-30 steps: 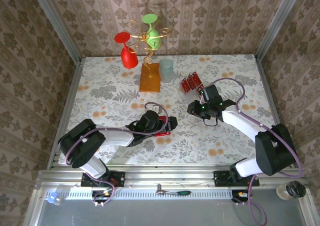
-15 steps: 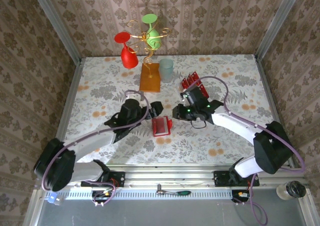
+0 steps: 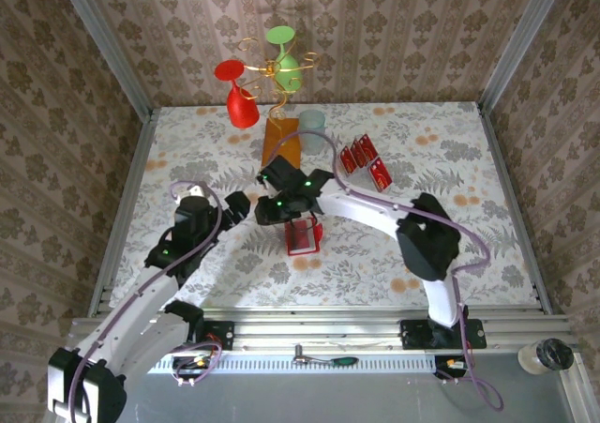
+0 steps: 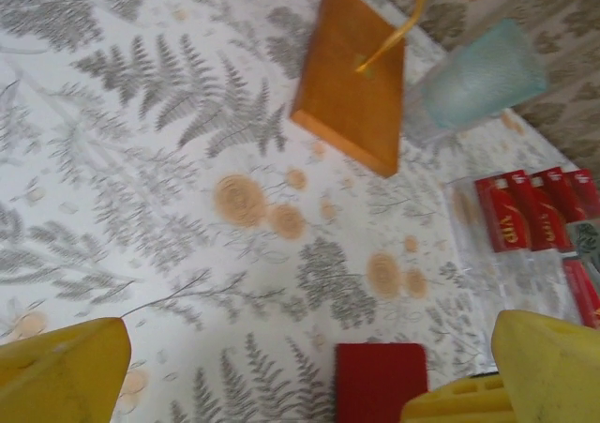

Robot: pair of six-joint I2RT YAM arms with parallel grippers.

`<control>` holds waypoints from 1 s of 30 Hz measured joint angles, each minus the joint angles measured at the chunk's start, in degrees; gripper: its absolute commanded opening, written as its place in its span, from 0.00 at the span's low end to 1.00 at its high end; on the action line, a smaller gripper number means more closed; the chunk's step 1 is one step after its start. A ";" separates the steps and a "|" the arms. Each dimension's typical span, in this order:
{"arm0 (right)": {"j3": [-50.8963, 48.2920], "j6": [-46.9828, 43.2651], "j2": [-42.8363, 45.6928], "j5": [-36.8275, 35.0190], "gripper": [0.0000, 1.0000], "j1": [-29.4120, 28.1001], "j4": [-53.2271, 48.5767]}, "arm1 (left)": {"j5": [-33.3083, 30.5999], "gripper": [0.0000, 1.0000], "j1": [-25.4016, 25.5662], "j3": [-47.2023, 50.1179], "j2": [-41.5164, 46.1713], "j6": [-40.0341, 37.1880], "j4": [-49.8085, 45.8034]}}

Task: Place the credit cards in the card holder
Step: Close the card holder at the center of the table.

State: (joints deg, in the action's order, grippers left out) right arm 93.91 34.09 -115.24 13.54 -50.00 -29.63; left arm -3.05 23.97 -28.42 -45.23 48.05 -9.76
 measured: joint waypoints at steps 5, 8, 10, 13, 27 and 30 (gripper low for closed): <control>2.82 -2.47 -4.11 -2.05 0.20 -0.13 -6.75 | 0.24 1.00 -0.02 1.42 -0.98 0.39 -2.32; 0.31 -2.69 -3.30 -3.04 0.19 1.07 -7.39 | 0.59 1.00 -0.02 1.44 -2.45 0.33 -2.54; -3.45 -2.67 -1.75 -3.50 0.19 2.40 -7.17 | 1.09 1.00 0.00 1.44 -3.58 0.11 -2.51; -8.92 -2.62 0.70 -4.20 0.19 4.52 -6.64 | 2.03 1.00 0.07 1.44 -5.81 -0.42 -2.25; -21.51 -0.85 5.49 -4.09 0.18 8.39 0.81 | 5.64 1.00 8.39 -1.66 -22.45 -6.14 2.54; -22.10 -0.70 5.77 -4.09 0.18 8.39 1.73 | 5.57 1.00 9.75 -4.00 -25.97 -8.35 2.49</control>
State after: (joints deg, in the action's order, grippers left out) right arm 71.81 33.39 -109.47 9.45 -41.60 -27.90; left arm 2.52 33.71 -32.42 -71.20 39.70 -7.27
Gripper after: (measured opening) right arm 0.179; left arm 0.999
